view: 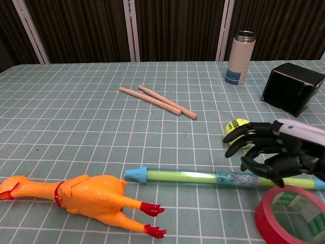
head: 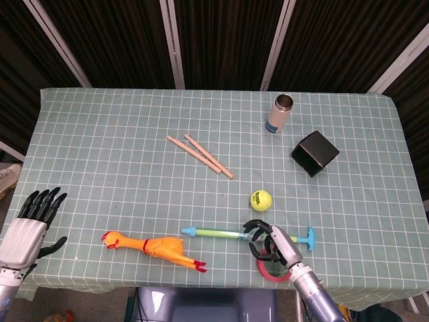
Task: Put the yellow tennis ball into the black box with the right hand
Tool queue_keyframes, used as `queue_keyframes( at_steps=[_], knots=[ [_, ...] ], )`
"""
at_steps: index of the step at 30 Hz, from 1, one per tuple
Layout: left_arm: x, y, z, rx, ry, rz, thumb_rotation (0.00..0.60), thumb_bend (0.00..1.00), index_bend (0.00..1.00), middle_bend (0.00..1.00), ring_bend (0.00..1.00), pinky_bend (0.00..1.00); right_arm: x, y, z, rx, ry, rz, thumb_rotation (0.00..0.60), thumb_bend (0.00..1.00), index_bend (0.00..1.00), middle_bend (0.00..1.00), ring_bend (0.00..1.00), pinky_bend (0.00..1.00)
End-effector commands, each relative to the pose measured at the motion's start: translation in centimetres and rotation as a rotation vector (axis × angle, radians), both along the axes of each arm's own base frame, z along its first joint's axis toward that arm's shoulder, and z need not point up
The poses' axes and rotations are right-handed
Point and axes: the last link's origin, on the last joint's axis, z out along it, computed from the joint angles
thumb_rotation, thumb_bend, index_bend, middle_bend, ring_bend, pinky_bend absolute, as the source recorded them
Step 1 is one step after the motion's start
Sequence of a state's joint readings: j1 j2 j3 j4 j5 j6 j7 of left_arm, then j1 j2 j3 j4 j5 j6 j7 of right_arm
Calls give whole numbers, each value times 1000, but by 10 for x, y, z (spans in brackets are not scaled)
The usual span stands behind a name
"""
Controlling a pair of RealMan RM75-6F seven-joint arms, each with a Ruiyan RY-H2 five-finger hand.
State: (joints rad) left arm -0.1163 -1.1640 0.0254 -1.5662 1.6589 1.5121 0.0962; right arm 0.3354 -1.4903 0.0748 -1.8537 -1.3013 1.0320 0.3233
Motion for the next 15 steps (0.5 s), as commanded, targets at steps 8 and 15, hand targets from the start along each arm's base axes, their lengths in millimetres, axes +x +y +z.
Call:
queue_keyframes(
  at_steps=[8, 15],
  knots=[
    [-4, 2, 3, 6, -8, 23, 600, 158, 0, 0, 0, 0, 20, -29, -23, 126, -167, -98, 600, 503, 188, 268, 271, 558],
    [-6, 3, 3, 10, -5, 37, 600, 158, 0, 0, 0, 0, 18, -40, -23, 135, -204, -104, 600, 503, 178, 259, 253, 491]
  ],
)
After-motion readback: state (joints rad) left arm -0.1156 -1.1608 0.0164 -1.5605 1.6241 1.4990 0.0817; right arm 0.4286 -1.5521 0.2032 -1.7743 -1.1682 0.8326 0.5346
